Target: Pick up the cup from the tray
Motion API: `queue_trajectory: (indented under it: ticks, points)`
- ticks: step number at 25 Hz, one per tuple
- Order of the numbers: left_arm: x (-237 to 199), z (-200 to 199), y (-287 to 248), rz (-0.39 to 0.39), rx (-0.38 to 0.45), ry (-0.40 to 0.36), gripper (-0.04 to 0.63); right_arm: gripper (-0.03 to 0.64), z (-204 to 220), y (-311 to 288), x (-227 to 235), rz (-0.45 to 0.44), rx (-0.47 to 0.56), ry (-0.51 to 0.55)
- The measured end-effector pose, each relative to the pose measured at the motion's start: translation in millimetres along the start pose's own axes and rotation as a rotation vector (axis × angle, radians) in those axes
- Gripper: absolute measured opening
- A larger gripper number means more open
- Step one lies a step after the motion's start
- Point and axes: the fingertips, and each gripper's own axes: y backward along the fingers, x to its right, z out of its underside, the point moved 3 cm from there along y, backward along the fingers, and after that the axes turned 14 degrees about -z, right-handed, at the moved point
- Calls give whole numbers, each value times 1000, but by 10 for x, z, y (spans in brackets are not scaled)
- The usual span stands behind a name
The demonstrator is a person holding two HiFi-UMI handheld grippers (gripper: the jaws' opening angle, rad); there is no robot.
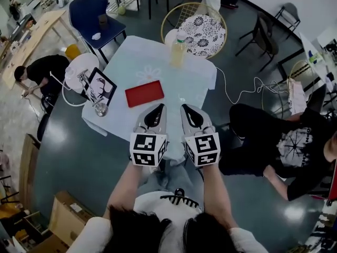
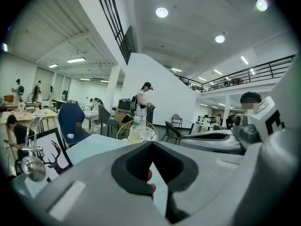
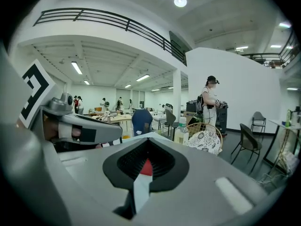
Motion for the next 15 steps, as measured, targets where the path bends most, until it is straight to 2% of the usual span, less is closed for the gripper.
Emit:
queue_trajectory:
  ticks: [7,15]
  points:
    - [25,51,273,20,-8,-8,0,20,-50,95,-268,12,-8,-30]
    - [-53,23,414,14,10,-12,0,21,-80,86,-441,8,-22,-6]
